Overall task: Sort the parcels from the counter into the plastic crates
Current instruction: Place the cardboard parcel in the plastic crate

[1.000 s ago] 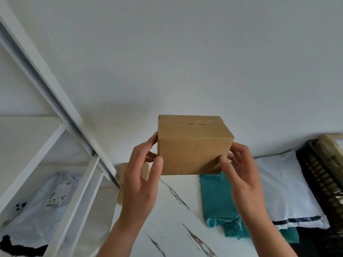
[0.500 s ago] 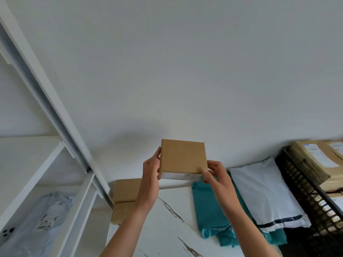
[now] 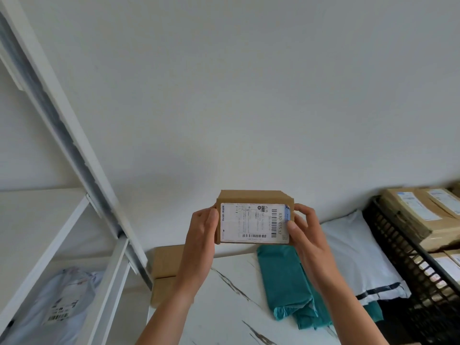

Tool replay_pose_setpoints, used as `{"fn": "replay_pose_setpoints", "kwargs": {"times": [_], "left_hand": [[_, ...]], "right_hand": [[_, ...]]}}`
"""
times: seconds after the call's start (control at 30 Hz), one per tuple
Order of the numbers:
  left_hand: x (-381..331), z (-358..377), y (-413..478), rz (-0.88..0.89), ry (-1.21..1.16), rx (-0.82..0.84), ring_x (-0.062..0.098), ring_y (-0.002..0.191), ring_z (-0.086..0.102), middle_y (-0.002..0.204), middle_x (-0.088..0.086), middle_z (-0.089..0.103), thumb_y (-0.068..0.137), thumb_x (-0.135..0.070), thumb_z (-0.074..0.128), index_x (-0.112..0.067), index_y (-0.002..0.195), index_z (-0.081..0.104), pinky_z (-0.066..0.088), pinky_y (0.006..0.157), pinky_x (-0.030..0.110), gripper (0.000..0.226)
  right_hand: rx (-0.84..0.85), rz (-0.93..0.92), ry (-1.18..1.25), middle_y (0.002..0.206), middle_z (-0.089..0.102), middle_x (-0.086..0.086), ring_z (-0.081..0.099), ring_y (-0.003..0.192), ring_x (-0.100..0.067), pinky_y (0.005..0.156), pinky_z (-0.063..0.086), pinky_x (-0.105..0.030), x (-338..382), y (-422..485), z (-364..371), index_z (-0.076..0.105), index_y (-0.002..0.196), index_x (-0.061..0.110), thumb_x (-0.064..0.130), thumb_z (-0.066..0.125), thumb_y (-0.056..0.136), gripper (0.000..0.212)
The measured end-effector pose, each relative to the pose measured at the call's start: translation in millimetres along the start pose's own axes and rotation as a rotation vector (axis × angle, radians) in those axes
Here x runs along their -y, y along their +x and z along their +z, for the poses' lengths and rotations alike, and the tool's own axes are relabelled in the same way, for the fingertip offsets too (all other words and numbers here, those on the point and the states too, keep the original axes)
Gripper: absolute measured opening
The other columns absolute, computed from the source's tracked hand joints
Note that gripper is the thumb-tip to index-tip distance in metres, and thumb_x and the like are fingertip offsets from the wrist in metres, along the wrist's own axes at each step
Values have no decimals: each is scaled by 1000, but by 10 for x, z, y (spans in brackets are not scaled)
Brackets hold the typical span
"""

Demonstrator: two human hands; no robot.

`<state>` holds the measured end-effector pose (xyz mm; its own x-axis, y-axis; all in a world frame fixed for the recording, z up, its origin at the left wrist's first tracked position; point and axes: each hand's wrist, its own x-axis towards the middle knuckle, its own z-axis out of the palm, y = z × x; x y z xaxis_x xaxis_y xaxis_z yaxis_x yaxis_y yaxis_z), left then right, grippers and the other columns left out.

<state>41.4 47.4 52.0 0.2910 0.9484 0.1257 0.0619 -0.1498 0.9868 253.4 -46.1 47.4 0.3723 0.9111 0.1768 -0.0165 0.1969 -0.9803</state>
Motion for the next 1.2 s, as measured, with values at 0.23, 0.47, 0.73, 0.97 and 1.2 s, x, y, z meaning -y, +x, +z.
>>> {"fn": "replay_pose_setpoints", "kwargs": {"times": [0.23, 0.47, 0.73, 0.97, 1.2], "left_hand": [[266, -209, 103, -35, 131, 196, -14, 131, 46, 146, -35, 44, 77, -84, 58, -55, 140, 36, 43, 95, 11, 73], [386, -45, 100, -202, 15, 535, 15, 119, 71, 137, -6, 66, 82, -60, 76, -52, 150, 33, 60, 98, 38, 81], [388, 80, 105, -225, -162, 253, 11, 110, 74, 132, -4, 68, 84, -60, 77, -52, 145, 38, 61, 86, 28, 73], [353, 57, 62, -183, -68, 405, 7, 123, 67, 139, -12, 65, 75, -65, 76, -61, 150, 26, 57, 103, 31, 91], [89, 52, 93, -91, 20, 441, 5, 123, 65, 141, -19, 61, 76, -69, 70, -74, 140, 23, 58, 90, 22, 80]], "right_hand": [[192, 191, -120, 122, 71, -17, 71, 105, -29, 93, 58, -46, 119, 488, -234, 65, 119, 26, 45, 81, 78, 48], [407, 307, -394, 119, 75, -9, 71, 108, -22, 97, 58, -39, 239, 917, -81, 54, 134, 23, 43, 65, 101, 40], [313, 358, -217, 150, 56, 4, 66, 125, -15, 105, 56, -44, -191, 234, 122, 25, 149, 64, 77, 76, 75, 90], [248, 262, -249, 138, 65, 8, 69, 120, -16, 107, 54, -42, -153, 52, 90, 36, 141, 69, 70, 79, 75, 79], [250, 205, -244, 139, 63, 5, 70, 120, -17, 108, 53, -44, 194, 25, 33, 36, 144, 63, 66, 85, 71, 87]]}}
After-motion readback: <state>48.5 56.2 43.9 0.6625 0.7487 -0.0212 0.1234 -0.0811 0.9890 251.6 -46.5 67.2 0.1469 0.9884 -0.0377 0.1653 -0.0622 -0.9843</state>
